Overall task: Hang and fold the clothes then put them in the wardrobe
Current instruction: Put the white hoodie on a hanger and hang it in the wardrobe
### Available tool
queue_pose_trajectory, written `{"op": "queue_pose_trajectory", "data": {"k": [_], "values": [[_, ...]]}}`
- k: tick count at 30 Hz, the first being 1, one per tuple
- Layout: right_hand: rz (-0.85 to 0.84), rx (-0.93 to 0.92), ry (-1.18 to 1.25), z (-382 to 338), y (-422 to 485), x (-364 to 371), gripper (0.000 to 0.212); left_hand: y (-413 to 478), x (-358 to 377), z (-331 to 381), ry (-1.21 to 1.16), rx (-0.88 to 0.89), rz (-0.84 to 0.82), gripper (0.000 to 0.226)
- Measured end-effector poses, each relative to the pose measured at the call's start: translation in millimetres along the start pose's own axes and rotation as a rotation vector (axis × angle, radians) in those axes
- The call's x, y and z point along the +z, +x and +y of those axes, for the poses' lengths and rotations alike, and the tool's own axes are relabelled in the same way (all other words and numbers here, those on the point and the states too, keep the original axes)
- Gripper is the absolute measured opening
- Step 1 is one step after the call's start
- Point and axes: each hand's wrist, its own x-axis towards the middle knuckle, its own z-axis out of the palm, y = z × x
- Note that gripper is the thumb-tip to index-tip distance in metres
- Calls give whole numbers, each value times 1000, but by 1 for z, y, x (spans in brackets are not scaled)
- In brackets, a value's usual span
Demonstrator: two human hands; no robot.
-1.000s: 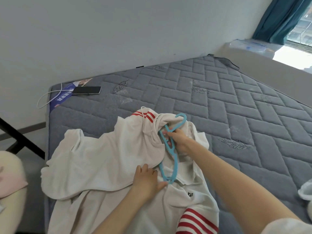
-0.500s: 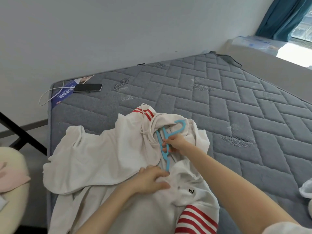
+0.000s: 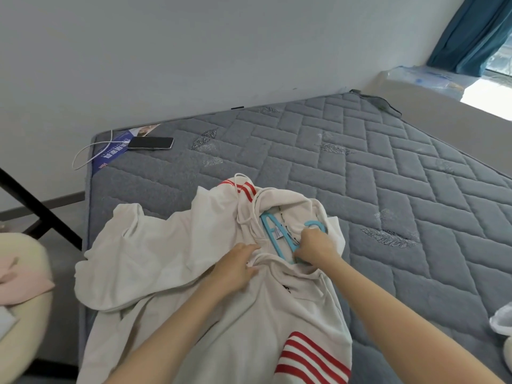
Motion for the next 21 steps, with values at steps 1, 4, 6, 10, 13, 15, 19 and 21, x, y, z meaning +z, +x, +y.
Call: {"op": "queue_pose_trajectory", "data": {"k": [1,4,6,10,13,15,19,21], "values": [[69,-27,-24,-7,-3,-5,22,-5,-2,-3,-69,7,26,50],[135,-120,71,-33,-12,-23,25,-23,-17,-14,-225,11,154,40],[134,-207,173,-56,-20,-31,22,-37,-31,-24,-243,-17,253,34],[145,-366,305,-108,-38,-33,14,-77,-60,-53,-299,-125,444,21],[117,-480,322,-148,-50,-25,15,-116,-71,-83,-341,-253,528,16],[77,-519,317,-173,-58,-17,19,-143,-73,-102,-379,-334,576,17],[-13,-630,271,-220,-73,7,21,-188,-65,-140,-431,-481,650,17],[-94,-742,269,-240,-80,20,17,-203,-55,-155,-429,-566,611,20]]}}
